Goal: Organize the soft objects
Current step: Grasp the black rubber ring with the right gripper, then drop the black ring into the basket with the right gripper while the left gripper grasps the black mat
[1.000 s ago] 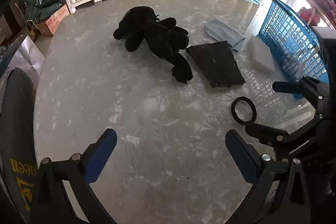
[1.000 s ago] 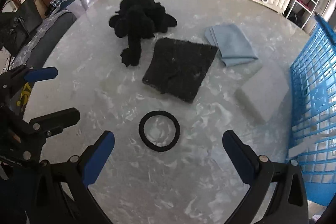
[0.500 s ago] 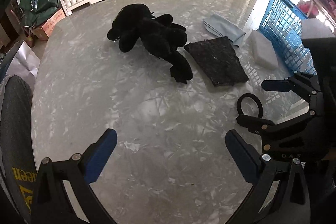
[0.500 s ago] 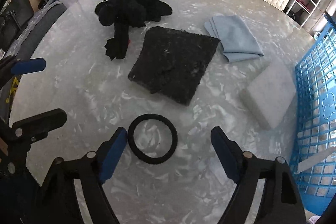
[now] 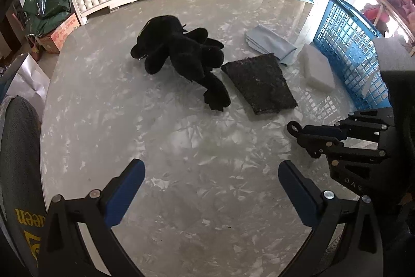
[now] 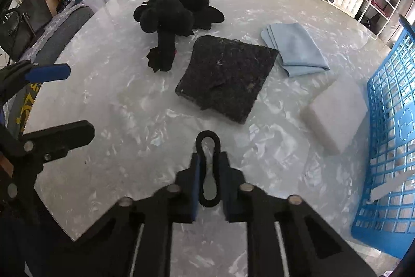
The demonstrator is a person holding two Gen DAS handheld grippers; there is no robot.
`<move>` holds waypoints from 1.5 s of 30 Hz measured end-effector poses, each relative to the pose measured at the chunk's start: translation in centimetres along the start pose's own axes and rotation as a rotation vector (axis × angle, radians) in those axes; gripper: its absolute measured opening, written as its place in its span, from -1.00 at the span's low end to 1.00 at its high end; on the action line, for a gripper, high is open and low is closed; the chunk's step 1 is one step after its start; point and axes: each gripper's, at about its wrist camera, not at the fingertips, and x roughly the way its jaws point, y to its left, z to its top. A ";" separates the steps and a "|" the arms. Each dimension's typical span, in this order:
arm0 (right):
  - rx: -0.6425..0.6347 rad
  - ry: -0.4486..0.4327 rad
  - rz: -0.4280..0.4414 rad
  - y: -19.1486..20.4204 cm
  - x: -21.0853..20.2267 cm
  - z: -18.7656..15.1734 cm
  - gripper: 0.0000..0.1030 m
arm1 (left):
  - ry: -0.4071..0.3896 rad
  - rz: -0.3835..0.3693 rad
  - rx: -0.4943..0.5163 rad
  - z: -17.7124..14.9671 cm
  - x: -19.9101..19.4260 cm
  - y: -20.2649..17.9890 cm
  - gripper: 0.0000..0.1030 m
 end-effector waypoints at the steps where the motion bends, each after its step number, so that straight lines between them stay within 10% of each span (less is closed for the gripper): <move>1: 0.005 0.001 0.004 -0.1 -0.1 0.0 -0.84 | -0.001 0.001 0.004 0.2 -0.1 -0.1 1.00; 25: 0.005 -0.189 -0.037 -8.7 -16.0 0.1 -0.84 | -0.012 -0.090 0.168 6.3 -0.2 -7.3 1.00; 45: 0.216 -0.185 -0.078 -19.5 -16.5 -1.9 -0.84 | 0.130 -0.079 0.047 9.5 9.4 -7.2 1.00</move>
